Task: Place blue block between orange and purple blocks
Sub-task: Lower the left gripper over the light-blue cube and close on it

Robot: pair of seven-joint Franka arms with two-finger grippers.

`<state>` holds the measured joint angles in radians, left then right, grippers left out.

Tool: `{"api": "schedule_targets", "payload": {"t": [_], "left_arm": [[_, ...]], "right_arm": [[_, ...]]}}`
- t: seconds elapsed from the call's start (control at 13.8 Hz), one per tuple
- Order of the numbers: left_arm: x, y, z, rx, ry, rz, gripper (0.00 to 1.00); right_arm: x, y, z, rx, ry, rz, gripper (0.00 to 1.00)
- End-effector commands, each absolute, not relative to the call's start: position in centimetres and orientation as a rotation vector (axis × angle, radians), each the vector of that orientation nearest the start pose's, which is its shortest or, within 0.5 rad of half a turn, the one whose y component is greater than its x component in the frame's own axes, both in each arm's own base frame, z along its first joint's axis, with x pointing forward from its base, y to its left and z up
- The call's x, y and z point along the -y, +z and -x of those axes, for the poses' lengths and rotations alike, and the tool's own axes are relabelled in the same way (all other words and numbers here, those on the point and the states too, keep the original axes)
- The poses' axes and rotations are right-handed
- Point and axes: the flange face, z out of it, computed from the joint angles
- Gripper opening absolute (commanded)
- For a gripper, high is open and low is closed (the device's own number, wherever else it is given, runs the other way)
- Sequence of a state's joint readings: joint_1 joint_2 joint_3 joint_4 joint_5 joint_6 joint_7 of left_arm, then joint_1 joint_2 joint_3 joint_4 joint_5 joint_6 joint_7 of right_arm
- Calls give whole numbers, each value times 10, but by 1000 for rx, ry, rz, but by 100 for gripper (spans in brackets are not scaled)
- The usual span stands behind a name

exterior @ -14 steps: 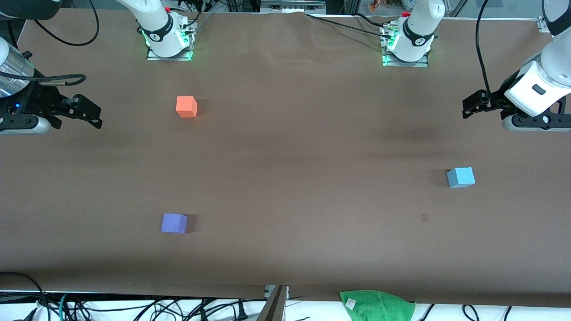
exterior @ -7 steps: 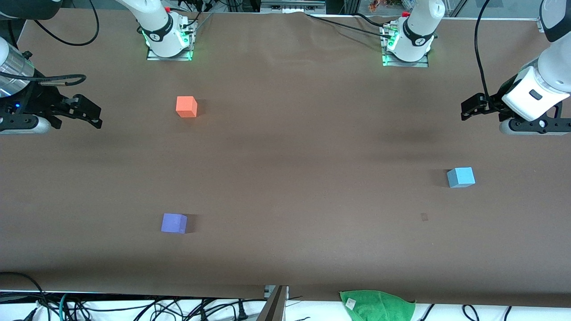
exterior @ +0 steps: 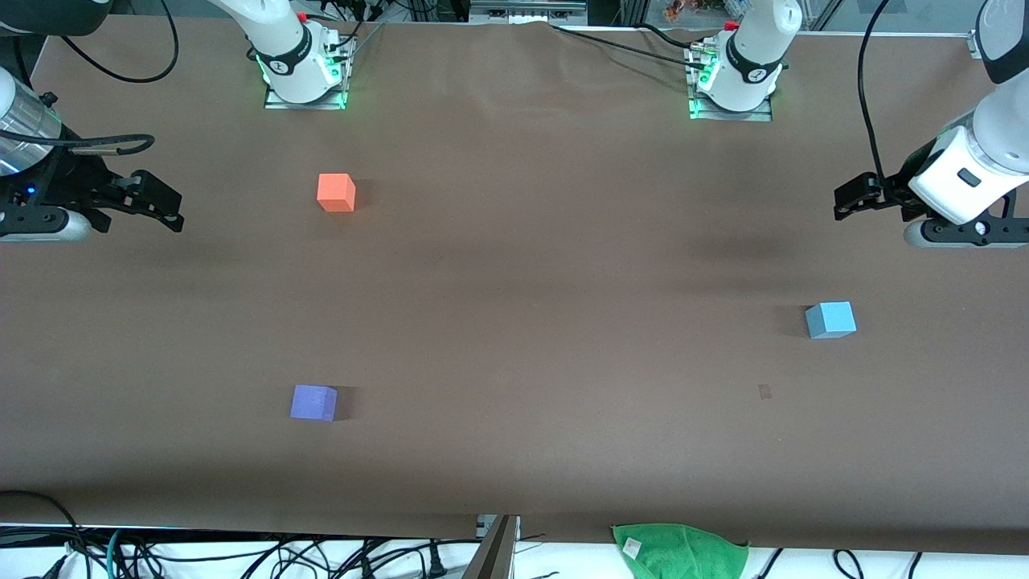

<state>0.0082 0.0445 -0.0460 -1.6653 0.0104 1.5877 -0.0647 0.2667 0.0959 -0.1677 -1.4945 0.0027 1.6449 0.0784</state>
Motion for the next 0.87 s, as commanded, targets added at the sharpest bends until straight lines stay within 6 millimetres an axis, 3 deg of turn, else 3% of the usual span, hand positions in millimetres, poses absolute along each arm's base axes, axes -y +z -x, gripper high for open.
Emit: {"api": "schedule_targets", "payload": {"t": [0.0, 0.07, 0.22, 0.36, 0.51, 0.8], "left_arm": [[-9, 526, -584, 77, 199, 3097, 100], [-29, 506, -596, 118, 195, 3101, 100], [-46, 465, -618, 116, 163, 3109, 100], [-92, 413, -634, 123, 118, 3121, 100], [-112, 362, -634, 90, 44, 3125, 100], [-118, 294, -624, -18, -139, 3111, 100]], "right_arm": [[-61, 617, -588, 35, -88, 3135, 100], [-61, 617, -588, 35, -88, 3135, 100], [-60, 617, -588, 32, -89, 3135, 100], [-61, 617, -588, 35, -88, 3135, 100], [-60, 616, -588, 32, -86, 3136, 100], [-60, 616, -588, 32, -86, 3136, 100]]}}
